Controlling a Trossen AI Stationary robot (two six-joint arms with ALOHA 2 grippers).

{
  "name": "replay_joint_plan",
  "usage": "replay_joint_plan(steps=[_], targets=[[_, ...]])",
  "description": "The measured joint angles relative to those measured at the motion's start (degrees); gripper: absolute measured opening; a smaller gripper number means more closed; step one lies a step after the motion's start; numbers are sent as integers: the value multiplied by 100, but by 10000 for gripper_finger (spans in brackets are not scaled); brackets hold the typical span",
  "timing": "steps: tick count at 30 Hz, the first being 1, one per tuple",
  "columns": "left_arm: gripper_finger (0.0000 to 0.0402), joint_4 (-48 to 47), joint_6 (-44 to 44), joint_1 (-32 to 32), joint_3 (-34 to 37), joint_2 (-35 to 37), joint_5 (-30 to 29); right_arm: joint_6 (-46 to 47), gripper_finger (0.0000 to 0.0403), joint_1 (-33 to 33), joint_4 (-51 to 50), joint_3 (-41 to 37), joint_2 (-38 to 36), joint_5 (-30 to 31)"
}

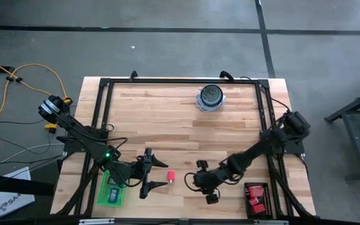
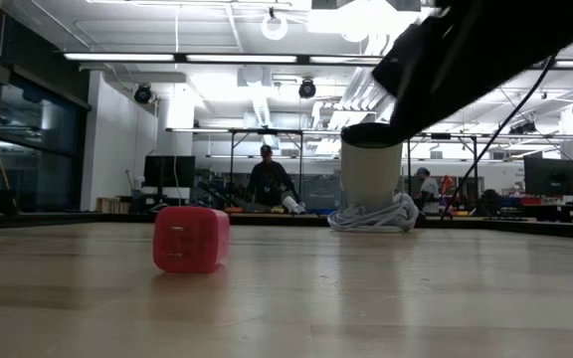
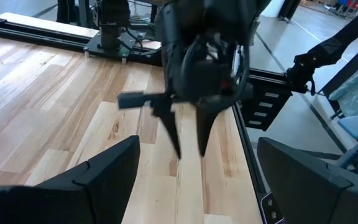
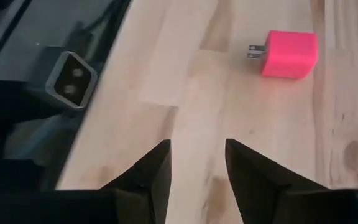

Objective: Pick & Place Office items
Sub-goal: Put the pink charger adapter into the black bin

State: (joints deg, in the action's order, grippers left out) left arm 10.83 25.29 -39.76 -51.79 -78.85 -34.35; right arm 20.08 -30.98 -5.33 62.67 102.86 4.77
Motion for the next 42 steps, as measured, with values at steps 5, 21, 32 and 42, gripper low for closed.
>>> replay_joint_plan(steps=[5,21,32,42], targets=[[317,0,1,1,0,2,-2,-194,167,231,354,-2,343,229],[317,0,-1,1,0,0,-2,310,258,441,1844,-7,897,1485],[317,-2,0,0,0,2,0,403,255,373,3782,-681,1263,1912],[317,39,1,-1,0,0,-2,-455,254,286,4842,-661,1780,2222]])
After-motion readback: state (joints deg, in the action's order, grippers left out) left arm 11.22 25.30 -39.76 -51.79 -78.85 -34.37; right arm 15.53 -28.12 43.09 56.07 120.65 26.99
